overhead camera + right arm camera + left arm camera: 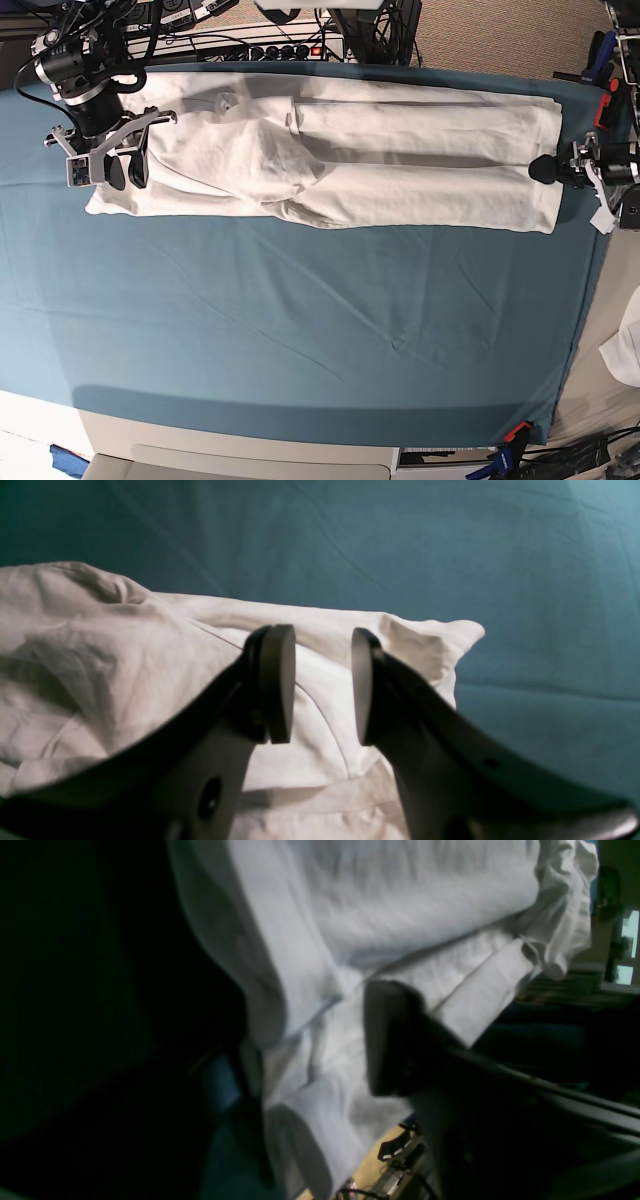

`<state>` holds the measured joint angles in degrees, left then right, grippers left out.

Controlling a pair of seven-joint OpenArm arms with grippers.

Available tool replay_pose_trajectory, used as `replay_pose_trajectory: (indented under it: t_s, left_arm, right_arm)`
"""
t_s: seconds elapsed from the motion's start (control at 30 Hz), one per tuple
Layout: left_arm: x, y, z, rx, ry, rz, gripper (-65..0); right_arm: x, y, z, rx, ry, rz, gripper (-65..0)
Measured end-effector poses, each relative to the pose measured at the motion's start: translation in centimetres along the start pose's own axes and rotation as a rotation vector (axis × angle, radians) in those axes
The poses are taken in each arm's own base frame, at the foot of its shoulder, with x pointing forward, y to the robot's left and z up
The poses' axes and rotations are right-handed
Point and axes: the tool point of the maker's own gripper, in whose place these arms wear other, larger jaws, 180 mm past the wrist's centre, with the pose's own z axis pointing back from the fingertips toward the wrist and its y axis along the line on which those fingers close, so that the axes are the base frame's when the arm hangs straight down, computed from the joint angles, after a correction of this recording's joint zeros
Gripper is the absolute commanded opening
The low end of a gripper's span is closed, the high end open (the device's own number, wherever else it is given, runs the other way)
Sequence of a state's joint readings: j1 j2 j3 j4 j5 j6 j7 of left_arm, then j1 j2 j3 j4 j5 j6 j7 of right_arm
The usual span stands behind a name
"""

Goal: Fold the T-shirt properly
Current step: 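Lift the hem end with the left gripper and fold it toward the right gripper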

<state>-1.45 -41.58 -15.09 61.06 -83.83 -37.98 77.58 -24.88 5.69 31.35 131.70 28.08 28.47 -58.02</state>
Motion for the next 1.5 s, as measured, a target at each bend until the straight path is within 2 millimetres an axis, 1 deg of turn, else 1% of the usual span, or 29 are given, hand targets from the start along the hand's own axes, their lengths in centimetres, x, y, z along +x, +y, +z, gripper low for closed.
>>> replay_pose_trajectory:
  t_s: [0.07, 0.1, 0.3, 0.33, 0.43, 0.5, 0.57, 0.73, 0.8, 0.9, 1.0, 1.17, 1.3, 1.4, 1.5]
  left_arm:
    - [-0.1, 0.0, 0.0, 0.000, 0.003, 0.000, -60.0]
    - [-0.1, 0.0, 0.0, 0.000, 0.004, 0.000, -65.0]
    - [0.0, 0.0, 0.0, -0.002, -0.001, -0.008, -65.0]
    - [0.0, -0.1, 0.0, -0.004, 0.000, -0.018, -65.0]
    - [-0.4, -0.6, -0.1, -0.007, 0.043, -0.057, -65.0]
    - [0.0, -1.8, -0.6, -0.022, 0.043, -0.104, -65.0]
    - [0.6, -3.5, -1.5, -0.049, 0.034, -0.166, -65.0]
    - [2.4, -9.2, -3.4, -0.137, -0.013, -0.348, -65.0]
    - [2.9, -11.3, -3.8, -0.167, -0.034, -0.410, -65.0]
    - [3.3, -13.5, -4.4, -0.203, -0.058, -0.463, -65.0]
    - [3.5, -14.9, -5.1, -0.242, -0.093, -0.468, -65.0]
    - [3.2, -16.1, -6.3, -0.291, -0.116, -0.446, -65.0]
    - [2.6, -17.1, -7.4, -0.330, -0.117, -0.430, -65.0]
    - [1.3, -18.3, -8.8, -0.371, -0.066, -0.438, -65.0]
    - [-0.1, -20.1, -10.5, -0.429, -0.021, -0.448, -65.0]
  right_arm:
    - [0.0, 0.0, 0.0, 0.000, 0.000, 0.000, -45.6]
    - [0.0, 0.0, 0.0, 0.000, 0.000, 0.000, -45.6]
    - [0.0, -0.2, 0.0, -0.011, 0.000, -0.016, -45.6]
    - [-0.1, -0.6, 0.0, -0.031, 0.004, -0.026, -45.6]
    - [-0.6, -2.7, 0.2, -0.152, 0.028, -0.044, -45.6]
    - [-0.7, -3.4, 0.3, -0.192, 0.033, -0.061, -45.6]
    - [-0.8, -3.7, 0.4, -0.210, 0.038, -0.059, -45.6]
    - [-1.1, -4.6, 0.5, -0.257, 0.049, -0.048, -45.6]
    - [-1.8, -5.4, 0.3, -0.291, 0.062, -0.069, -45.6]
    - [-3.1, -6.5, -0.1, -0.333, 0.097, -0.094, -45.6]
    - [-4.4, -7.0, -1.5, -0.329, 0.124, -0.131, -45.6]
    - [-6.2, -7.7, -3.5, -0.325, 0.168, -0.189, -45.6]
    - [-6.2, -8.1, -4.4, -0.331, 0.171, -0.202, -45.6]
    - [-6.1, -8.4, -4.3, -0.344, 0.166, -0.192, -45.6]
    - [-6.2, -8.4, -4.3, -0.348, 0.169, -0.187, -45.6]
